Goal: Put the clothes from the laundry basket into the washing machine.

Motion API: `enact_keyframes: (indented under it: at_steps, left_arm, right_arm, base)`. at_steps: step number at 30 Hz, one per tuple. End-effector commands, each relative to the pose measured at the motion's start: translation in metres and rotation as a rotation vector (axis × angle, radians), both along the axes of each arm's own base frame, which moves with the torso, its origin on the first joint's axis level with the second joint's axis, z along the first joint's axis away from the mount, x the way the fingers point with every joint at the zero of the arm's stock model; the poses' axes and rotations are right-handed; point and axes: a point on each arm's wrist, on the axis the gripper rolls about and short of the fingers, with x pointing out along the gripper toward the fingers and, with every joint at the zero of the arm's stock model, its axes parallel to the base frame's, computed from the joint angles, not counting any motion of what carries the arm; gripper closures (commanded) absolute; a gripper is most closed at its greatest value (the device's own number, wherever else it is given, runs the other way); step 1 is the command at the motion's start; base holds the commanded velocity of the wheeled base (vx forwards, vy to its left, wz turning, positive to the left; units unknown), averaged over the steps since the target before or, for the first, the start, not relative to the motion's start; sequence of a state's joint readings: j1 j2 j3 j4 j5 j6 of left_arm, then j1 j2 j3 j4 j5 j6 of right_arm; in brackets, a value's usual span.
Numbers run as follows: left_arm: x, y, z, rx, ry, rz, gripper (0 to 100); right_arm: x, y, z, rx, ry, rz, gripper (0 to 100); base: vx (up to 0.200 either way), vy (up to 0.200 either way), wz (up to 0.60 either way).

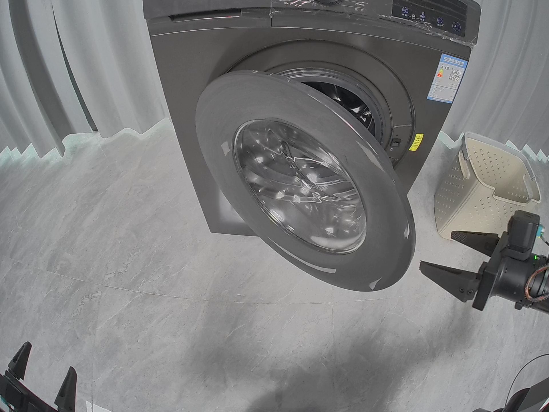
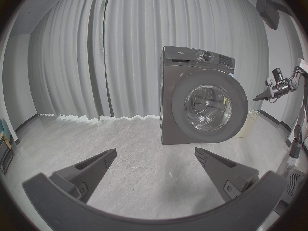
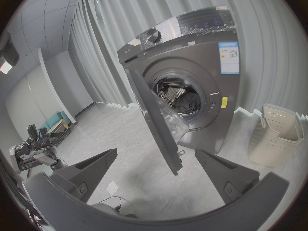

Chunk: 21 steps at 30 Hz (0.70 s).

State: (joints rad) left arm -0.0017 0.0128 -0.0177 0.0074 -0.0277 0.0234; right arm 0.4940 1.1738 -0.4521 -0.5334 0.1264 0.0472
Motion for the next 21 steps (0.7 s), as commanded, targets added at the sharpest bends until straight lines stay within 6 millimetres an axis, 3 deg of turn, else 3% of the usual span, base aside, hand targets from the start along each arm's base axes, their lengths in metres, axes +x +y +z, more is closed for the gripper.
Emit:
enact_keyframes:
  at_steps: [1, 9, 13, 21]
  left_arm:
    - [0.000, 0.000, -0.005, 0.000, 0.007, 0.000, 0]
    - [0.000, 0.000, -0.005, 0.000, 0.008, 0.000, 0]
    - [0.000, 0.000, -0.005, 0.000, 0.007, 0.000, 0]
    - [0.000, 0.000, -0.005, 0.000, 0.007, 0.000, 0]
  right_arm:
    - [0.018, 0.014, -0.008, -0.034, 0.053, 0.008, 0]
    - [0.041, 0.012, -0.008, -0.048, 0.053, -0.120, 0]
    - [0.063, -0.005, -0.006, -0.041, 0.036, -0.255, 0]
    - [0.086, -0.038, -0.009, -0.027, 0.004, -0.425, 0]
  base:
    - [0.000, 0.000, 0.00]
    - [0.000, 0.000, 0.00]
    - [0.000, 0.000, 0.00]
    - [0.000, 0.000, 0.00]
